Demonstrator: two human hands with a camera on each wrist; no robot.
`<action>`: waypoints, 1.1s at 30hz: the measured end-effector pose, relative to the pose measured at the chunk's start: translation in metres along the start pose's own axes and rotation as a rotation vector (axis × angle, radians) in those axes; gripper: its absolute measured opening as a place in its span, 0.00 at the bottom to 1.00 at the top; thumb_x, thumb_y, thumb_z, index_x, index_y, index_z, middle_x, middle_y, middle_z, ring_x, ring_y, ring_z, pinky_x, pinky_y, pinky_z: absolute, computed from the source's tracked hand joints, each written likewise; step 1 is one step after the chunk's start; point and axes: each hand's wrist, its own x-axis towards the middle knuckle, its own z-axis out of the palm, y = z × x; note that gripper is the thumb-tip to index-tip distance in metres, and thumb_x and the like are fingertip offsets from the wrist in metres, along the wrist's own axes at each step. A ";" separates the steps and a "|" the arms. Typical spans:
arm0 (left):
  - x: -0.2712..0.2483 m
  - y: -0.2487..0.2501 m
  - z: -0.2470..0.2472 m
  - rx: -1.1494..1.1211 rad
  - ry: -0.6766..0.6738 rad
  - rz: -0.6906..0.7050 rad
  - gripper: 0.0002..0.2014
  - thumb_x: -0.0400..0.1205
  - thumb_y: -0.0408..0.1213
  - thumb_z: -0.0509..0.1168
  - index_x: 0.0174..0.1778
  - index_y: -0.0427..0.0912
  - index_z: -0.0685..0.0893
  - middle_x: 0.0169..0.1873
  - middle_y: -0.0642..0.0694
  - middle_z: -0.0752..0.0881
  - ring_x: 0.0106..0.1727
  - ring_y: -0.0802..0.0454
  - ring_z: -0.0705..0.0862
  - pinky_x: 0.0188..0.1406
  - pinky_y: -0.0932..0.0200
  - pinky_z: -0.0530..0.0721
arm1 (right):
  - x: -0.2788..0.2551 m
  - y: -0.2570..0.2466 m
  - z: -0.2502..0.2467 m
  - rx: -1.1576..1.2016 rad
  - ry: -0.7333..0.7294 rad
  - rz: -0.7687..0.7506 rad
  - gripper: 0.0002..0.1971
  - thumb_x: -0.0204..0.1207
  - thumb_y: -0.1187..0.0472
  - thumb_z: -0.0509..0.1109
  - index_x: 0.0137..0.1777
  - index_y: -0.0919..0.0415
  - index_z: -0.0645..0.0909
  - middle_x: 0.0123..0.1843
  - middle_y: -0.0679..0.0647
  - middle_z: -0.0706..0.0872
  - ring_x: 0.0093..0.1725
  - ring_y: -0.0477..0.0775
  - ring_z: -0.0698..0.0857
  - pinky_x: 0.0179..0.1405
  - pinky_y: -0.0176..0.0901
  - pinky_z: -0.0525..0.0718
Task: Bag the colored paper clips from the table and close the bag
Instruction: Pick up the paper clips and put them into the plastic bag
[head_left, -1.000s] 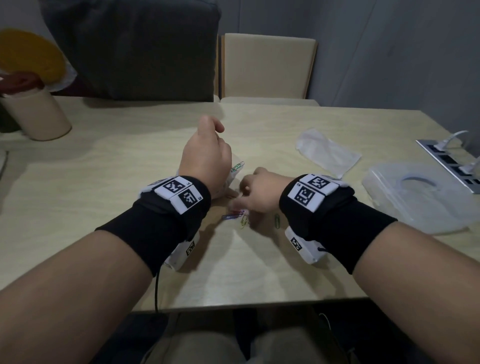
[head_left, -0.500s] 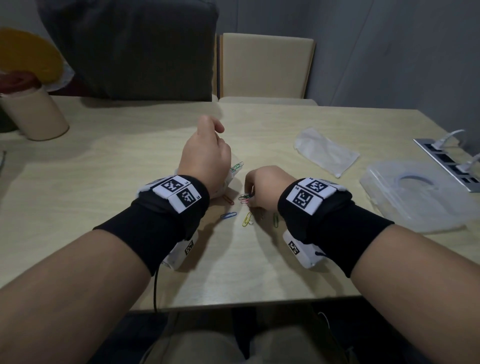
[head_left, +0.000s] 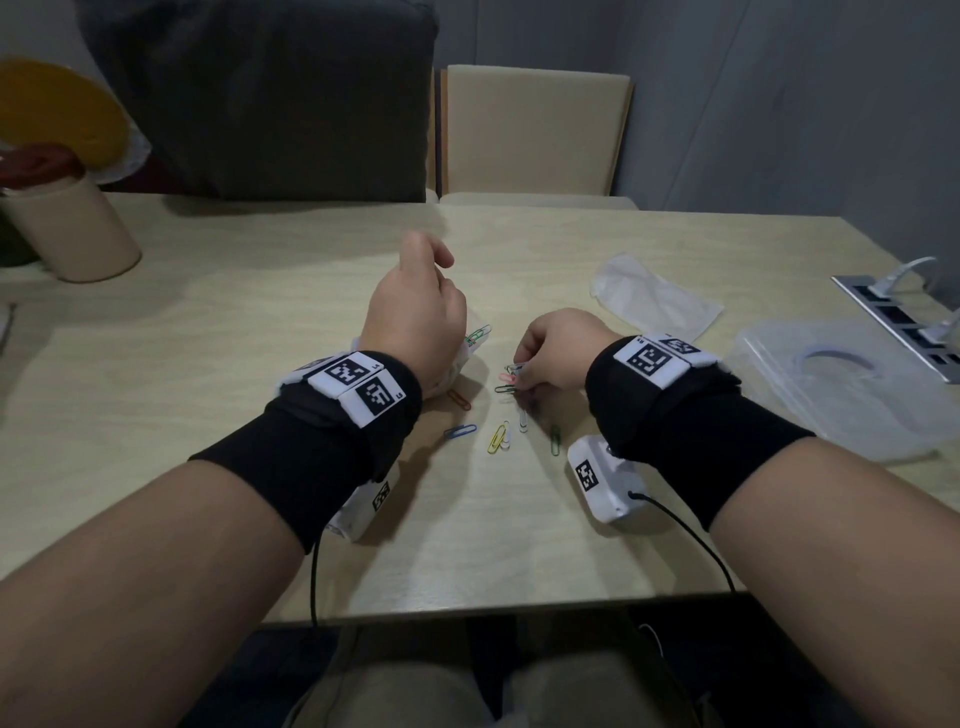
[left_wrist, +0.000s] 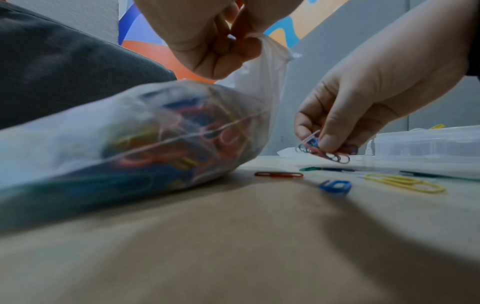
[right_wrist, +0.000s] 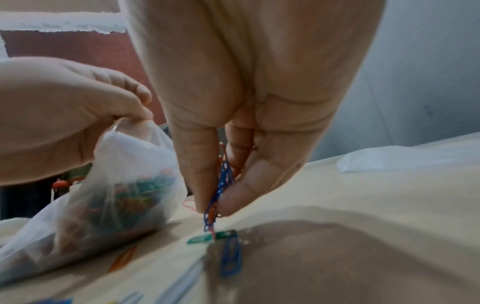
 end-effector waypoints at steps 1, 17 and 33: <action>0.000 0.000 0.000 0.001 -0.001 0.000 0.11 0.80 0.27 0.56 0.58 0.36 0.72 0.36 0.38 0.81 0.37 0.41 0.78 0.36 0.50 0.72 | 0.000 -0.001 -0.004 0.054 0.010 0.003 0.08 0.66 0.65 0.81 0.35 0.54 0.84 0.42 0.55 0.91 0.48 0.57 0.91 0.56 0.51 0.89; 0.000 0.001 -0.003 -0.013 -0.001 -0.009 0.12 0.79 0.27 0.56 0.58 0.37 0.72 0.35 0.39 0.81 0.37 0.43 0.78 0.34 0.52 0.69 | -0.003 -0.052 -0.018 0.296 0.009 -0.154 0.15 0.79 0.69 0.61 0.56 0.59 0.88 0.53 0.57 0.89 0.57 0.58 0.88 0.59 0.54 0.88; -0.001 0.000 0.000 -0.021 -0.002 -0.015 0.11 0.80 0.27 0.55 0.57 0.38 0.72 0.35 0.37 0.82 0.38 0.42 0.78 0.37 0.51 0.72 | -0.031 -0.011 0.006 -0.637 -0.274 0.063 0.07 0.67 0.61 0.76 0.30 0.58 0.83 0.26 0.53 0.80 0.29 0.56 0.79 0.27 0.34 0.76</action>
